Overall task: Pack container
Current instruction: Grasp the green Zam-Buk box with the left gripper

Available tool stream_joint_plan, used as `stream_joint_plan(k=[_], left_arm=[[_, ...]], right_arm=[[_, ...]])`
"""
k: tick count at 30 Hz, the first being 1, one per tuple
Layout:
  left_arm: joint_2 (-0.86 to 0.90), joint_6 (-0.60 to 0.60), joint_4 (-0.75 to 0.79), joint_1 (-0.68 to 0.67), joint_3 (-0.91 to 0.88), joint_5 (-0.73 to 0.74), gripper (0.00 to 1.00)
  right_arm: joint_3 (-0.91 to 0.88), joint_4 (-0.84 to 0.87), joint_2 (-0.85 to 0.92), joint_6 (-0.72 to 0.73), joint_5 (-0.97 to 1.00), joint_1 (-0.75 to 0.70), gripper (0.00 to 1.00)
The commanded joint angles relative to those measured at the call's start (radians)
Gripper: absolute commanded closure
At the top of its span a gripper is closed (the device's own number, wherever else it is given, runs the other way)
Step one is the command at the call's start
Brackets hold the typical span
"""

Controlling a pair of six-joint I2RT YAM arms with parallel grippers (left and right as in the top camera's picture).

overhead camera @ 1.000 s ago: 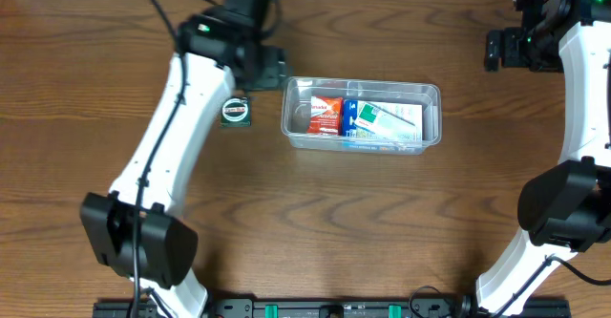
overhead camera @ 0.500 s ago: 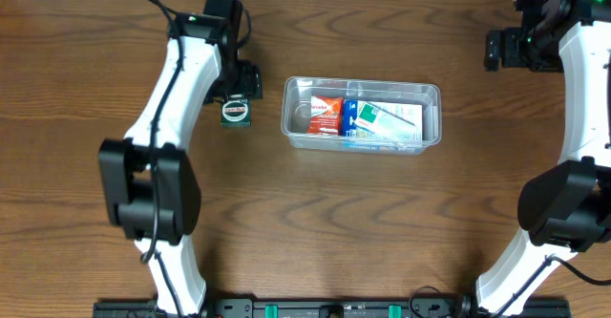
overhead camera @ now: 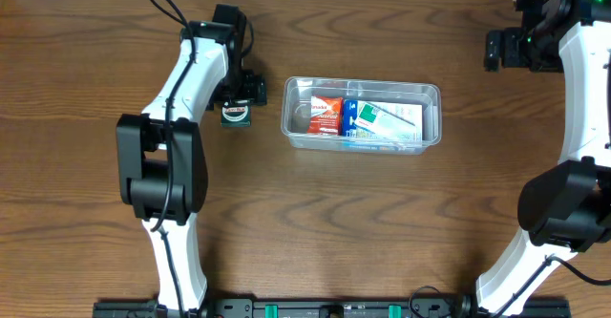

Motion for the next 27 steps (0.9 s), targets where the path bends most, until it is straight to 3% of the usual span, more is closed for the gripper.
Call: stream_joint_plan(k=[1,10,20,27], left_arm=[[0.045,0.006,0.002,0.005,-0.004,-0.001,0.01],[0.092,0.005,0.019,0.005,-0.004,-0.001,0.05],[0.098,0.005,0.023,0.005,-0.004,-0.001,0.41],[0.093,0.005,0.011,0.004,-0.003,-0.001,0.48]], right_arm=[[0.015,-0.001,-0.021,0.014,0.0,-0.003,0.01],[0.015,-0.001,-0.021,0.014,0.0,-0.003,0.01],[0.015,-0.001,-0.021,0.014,0.0,-0.003,0.01],[0.015,-0.001,-0.021,0.014,0.0,-0.003,0.01]])
